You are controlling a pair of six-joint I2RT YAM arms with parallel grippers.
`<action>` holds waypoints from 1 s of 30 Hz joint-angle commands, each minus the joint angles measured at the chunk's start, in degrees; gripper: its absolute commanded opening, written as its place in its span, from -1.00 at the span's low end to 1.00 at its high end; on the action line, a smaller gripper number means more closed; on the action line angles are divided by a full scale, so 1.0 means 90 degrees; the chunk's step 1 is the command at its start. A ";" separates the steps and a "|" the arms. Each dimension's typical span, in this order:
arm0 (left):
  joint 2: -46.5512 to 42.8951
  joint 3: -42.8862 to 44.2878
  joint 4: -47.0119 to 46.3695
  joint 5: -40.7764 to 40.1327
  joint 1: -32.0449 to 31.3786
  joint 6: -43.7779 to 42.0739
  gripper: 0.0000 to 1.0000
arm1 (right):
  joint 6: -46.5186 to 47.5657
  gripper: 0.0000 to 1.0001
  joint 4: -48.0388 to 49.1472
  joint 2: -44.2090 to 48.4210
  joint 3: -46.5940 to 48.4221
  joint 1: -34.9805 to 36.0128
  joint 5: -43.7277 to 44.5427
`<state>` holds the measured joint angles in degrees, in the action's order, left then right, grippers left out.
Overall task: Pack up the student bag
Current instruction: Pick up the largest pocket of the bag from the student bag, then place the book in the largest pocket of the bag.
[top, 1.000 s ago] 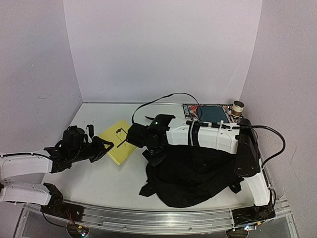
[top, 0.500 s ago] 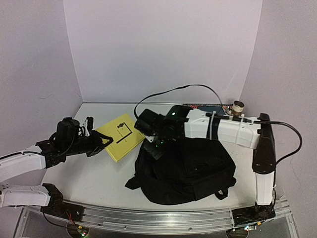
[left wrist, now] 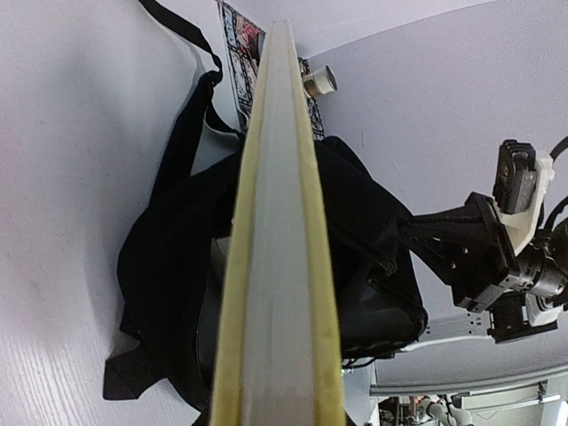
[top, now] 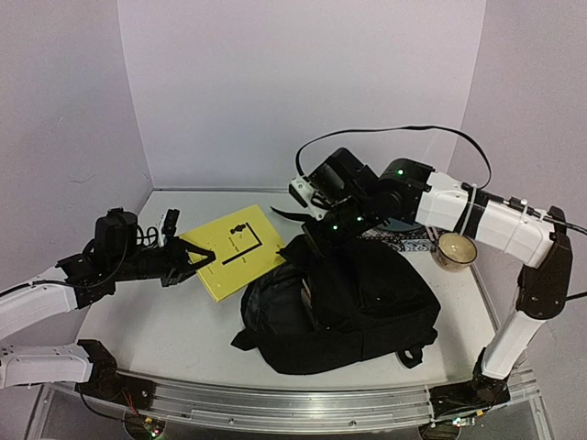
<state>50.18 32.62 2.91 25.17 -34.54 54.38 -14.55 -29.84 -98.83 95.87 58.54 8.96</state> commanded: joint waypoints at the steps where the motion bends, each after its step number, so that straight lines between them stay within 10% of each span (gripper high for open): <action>1: -0.0120 0.0312 -0.1117 0.0815 0.0011 0.0376 -1.00 | 0.0047 -1.00 0.0601 0.0449 -0.0198 -0.0082 -0.0446; 30: 0.0737 -0.0253 -0.2573 0.0851 -0.1165 0.1493 -1.00 | -0.0403 -1.00 0.2160 0.1248 -0.1308 -0.0339 -0.0304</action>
<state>55.28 26.65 -5.61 32.52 -43.73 66.60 -17.25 -16.18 -91.16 84.16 55.64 7.59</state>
